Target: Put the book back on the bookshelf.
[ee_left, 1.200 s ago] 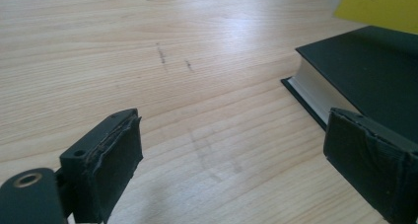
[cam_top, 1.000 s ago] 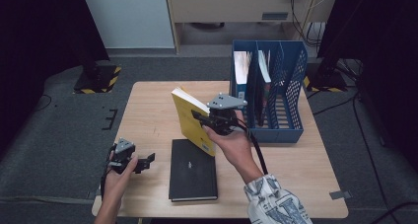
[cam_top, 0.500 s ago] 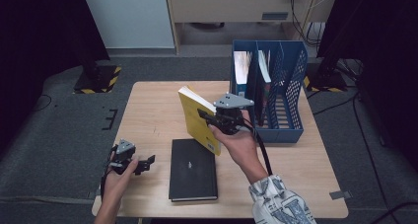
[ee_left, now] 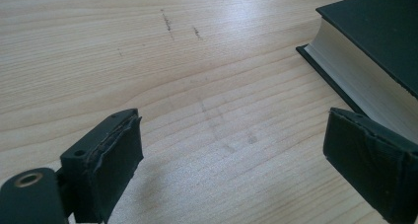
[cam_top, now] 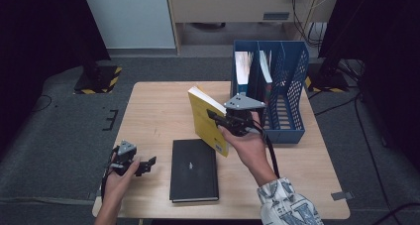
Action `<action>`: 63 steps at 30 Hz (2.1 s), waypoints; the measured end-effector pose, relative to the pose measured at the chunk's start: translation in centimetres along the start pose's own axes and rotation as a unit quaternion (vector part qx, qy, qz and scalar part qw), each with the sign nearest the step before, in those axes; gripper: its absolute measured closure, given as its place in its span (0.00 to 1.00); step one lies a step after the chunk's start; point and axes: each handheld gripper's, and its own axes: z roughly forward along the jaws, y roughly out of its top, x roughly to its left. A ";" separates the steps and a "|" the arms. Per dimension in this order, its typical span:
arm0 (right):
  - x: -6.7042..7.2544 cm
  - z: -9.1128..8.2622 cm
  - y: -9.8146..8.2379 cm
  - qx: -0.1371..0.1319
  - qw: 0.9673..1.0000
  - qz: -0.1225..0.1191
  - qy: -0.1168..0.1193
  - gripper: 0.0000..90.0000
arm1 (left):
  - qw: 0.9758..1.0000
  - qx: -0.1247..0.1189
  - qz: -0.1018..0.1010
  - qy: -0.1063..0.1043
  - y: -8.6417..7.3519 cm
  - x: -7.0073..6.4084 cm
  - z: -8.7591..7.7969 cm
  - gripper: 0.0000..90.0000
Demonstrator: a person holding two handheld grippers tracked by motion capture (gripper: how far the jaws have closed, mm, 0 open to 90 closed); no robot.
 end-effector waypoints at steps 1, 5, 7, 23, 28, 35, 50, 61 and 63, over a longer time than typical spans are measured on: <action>-0.1 -0.1 -0.1 0.000 1.000 0.000 0.000 0.83 | 1.000 0.000 0.000 0.000 0.0 0.0 0.0 0.08; -0.3 -0.6 -0.3 -0.002 1.000 0.004 -0.005 0.83 | 1.000 0.000 -0.001 0.000 0.0 -0.1 0.0 0.08; -0.5 -0.8 -0.4 -0.002 1.000 0.004 -0.006 0.83 | 1.000 0.001 -0.001 0.000 0.0 -0.1 0.0 0.08; -1.1 -2.4 -1.1 -0.004 1.000 0.010 -0.013 0.83 | 1.000 0.006 0.000 0.001 -0.1 0.0 0.1 0.08; -1.4 -2.9 -1.4 -0.002 1.000 0.011 -0.016 0.83 | 1.000 0.007 0.000 0.001 -0.1 0.0 0.1 0.08; -1.6 -3.5 -1.7 -0.003 1.000 0.013 -0.018 0.83 | 1.000 0.007 0.002 0.000 -0.1 0.0 0.1 0.08; -2.3 -5.1 -2.8 0.003 1.000 0.020 -0.024 0.83 | 1.000 0.014 0.005 0.001 -0.2 -0.1 0.2 0.08; -2.6 -6.0 -3.4 0.004 0.999 0.021 -0.027 0.83 | 1.000 0.018 0.005 0.003 -0.2 0.0 0.2 0.08; -2.6 -6.1 -3.6 0.005 0.999 0.023 -0.027 0.83 | 1.000 0.018 0.005 0.004 -0.2 0.0 0.2 0.08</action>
